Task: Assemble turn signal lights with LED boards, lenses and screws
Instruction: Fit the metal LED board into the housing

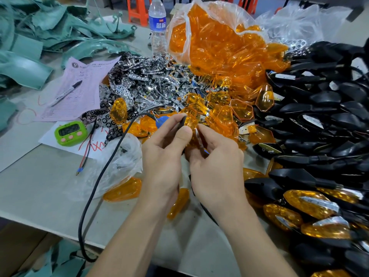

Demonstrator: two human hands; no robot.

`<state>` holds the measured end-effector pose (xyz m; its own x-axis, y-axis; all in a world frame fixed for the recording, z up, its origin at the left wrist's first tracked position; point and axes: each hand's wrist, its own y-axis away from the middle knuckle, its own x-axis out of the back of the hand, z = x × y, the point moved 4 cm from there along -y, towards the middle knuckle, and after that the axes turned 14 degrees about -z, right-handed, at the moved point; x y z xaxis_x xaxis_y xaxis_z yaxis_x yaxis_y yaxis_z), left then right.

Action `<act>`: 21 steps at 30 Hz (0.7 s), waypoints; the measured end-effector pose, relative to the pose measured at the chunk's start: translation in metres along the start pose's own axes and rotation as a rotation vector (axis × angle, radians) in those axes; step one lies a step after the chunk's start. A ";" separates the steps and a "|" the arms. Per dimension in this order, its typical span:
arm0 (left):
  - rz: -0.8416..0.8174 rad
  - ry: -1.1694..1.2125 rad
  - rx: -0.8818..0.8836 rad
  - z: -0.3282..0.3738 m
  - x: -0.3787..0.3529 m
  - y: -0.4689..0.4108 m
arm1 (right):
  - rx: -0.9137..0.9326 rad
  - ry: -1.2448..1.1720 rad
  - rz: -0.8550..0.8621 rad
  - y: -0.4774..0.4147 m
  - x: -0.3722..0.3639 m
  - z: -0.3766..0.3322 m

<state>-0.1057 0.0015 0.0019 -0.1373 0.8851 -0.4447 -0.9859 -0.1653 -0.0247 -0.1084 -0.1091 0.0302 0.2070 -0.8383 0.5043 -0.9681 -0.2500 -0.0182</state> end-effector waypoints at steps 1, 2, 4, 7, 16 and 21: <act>-0.009 -0.012 0.001 0.001 -0.001 0.000 | 0.000 0.038 0.008 0.002 -0.002 0.001; -0.028 -0.029 -0.001 0.001 -0.002 0.000 | -0.002 0.056 0.016 0.004 -0.003 0.001; -0.097 -0.072 -0.023 0.005 -0.004 0.000 | 0.024 0.058 0.039 0.009 -0.004 -0.001; -0.152 -0.059 -0.041 0.011 -0.003 -0.002 | 0.098 0.052 0.104 0.012 -0.003 0.000; -0.203 0.067 -0.058 0.014 -0.006 0.000 | 0.224 0.178 0.243 -0.006 -0.015 0.029; -0.272 0.140 -0.047 0.018 -0.006 0.000 | 0.249 0.277 0.250 -0.017 -0.015 0.047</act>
<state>-0.1069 0.0040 0.0209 0.1492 0.8314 -0.5352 -0.9788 0.0472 -0.1995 -0.0883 -0.1153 -0.0177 -0.1079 -0.7351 0.6693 -0.9128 -0.1935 -0.3597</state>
